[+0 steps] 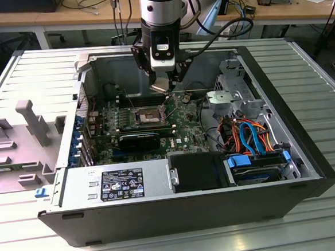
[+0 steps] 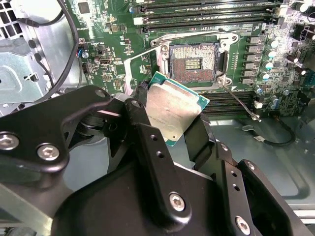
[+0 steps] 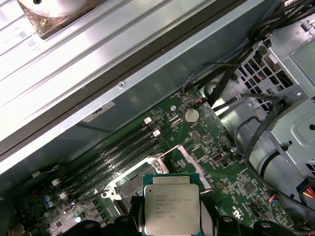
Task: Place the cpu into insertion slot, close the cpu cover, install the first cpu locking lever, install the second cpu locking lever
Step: 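Place the cpu into insertion slot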
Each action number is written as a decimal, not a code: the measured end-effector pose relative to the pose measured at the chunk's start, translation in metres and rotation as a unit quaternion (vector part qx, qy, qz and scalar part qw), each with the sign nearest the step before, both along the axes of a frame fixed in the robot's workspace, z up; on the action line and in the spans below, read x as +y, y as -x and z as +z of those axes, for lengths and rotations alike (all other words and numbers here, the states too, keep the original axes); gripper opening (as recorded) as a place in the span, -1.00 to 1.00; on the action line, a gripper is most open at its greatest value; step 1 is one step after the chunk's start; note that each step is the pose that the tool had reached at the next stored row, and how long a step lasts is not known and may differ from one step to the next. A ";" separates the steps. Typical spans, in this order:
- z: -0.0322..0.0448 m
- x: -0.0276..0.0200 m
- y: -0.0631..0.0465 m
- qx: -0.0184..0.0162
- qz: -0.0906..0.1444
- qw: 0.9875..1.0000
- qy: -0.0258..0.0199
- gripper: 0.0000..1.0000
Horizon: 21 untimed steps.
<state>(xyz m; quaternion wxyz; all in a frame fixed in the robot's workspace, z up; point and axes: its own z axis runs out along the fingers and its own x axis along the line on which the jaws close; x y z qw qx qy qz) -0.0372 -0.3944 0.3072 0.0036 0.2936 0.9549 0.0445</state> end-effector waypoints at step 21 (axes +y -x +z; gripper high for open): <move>-0.0002 0.0000 0.000 0.000 -0.013 1.000 0.000 0.08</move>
